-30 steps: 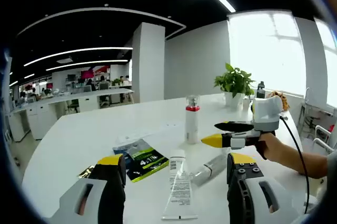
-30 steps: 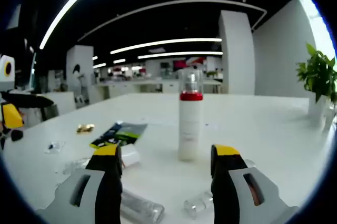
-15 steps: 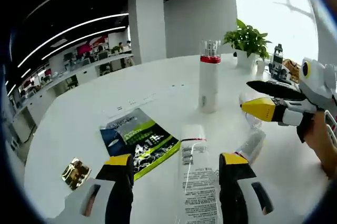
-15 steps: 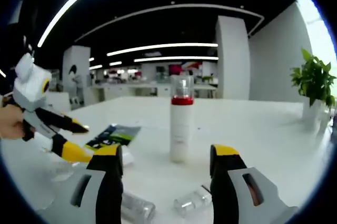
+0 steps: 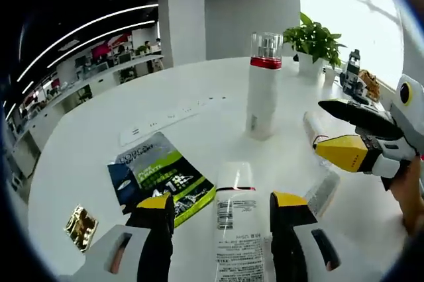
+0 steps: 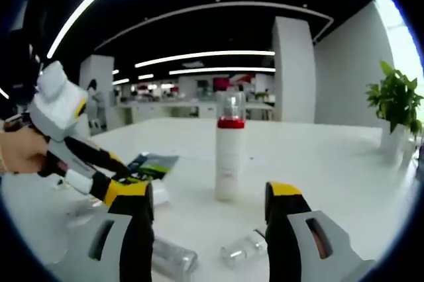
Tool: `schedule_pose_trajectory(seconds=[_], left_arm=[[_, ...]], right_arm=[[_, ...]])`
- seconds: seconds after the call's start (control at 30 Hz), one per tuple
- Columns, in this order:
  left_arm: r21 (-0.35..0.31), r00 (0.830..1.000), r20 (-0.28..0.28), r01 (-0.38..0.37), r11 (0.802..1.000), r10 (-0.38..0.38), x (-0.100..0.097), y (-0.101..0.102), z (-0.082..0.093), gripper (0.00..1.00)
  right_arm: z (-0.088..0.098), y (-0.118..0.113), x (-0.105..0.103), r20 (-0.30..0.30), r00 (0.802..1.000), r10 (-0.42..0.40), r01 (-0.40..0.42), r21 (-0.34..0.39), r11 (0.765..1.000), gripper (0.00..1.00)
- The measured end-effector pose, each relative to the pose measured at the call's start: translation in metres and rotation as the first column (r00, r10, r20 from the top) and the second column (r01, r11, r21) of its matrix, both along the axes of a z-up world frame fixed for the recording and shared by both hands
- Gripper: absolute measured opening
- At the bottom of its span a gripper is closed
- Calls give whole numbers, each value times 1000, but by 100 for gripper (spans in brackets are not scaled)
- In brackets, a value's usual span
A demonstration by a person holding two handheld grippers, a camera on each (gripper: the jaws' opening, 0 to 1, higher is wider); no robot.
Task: Arrange the skincare products in the storage area until every visible bottle or jar stands upright without overlapping.
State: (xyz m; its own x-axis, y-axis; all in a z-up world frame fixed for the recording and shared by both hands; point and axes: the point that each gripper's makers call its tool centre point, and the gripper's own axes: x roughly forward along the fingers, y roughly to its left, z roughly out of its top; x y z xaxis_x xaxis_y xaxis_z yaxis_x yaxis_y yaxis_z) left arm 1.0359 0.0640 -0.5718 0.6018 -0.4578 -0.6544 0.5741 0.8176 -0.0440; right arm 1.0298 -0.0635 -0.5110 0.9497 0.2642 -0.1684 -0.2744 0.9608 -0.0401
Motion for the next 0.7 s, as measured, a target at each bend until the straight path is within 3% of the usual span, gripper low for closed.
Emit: schedule_pose_trajectory(seconds=[0.27, 0.53, 0.7], left_arm=[[31, 998, -64, 11, 999, -9, 0, -8, -17, 60], [58, 994, -104, 28, 998, -22, -4, -8, -22, 54], [77, 995, -91, 34, 996, -27, -5, -12, -21, 51]], right_arm=[[0, -14, 1, 5, 1000, -20, 20, 21, 1000, 67], [-2, -11, 2, -18, 1000, 5, -5, 28, 1000, 75], [-11, -12, 3, -70, 997, 17, -16, 9, 1000, 76]])
